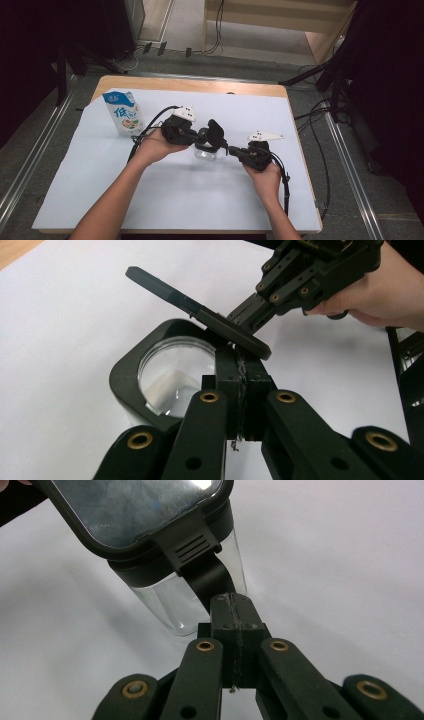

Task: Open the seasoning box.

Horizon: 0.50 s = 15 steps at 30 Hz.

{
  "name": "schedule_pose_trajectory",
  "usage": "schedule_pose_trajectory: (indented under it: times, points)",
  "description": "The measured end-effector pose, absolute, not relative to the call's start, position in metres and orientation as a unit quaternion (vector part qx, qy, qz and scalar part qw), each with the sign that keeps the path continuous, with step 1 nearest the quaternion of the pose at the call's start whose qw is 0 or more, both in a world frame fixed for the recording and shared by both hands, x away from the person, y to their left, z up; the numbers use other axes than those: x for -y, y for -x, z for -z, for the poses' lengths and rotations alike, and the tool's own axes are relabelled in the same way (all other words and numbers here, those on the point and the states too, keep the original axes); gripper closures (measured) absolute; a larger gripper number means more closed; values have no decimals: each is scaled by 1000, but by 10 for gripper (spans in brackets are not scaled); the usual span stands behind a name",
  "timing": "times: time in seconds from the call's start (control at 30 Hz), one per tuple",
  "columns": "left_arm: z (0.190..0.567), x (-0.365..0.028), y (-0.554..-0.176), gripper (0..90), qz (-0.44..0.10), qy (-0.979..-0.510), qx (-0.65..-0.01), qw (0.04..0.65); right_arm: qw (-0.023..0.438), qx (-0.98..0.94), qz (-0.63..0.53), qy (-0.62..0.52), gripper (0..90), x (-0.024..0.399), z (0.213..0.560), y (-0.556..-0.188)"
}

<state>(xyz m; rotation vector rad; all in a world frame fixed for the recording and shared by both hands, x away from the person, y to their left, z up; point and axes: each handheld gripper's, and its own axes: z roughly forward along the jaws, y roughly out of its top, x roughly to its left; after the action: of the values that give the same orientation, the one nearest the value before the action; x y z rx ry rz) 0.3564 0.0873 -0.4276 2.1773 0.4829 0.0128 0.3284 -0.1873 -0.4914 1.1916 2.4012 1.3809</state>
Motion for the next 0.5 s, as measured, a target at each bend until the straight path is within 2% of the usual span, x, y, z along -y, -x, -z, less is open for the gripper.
schedule_pose_trajectory:
  times: [0.5]
  points:
    - [423,-63,-361,900,15,-880,-190,435,60,-790,-461,-399,900,187,493,-329]
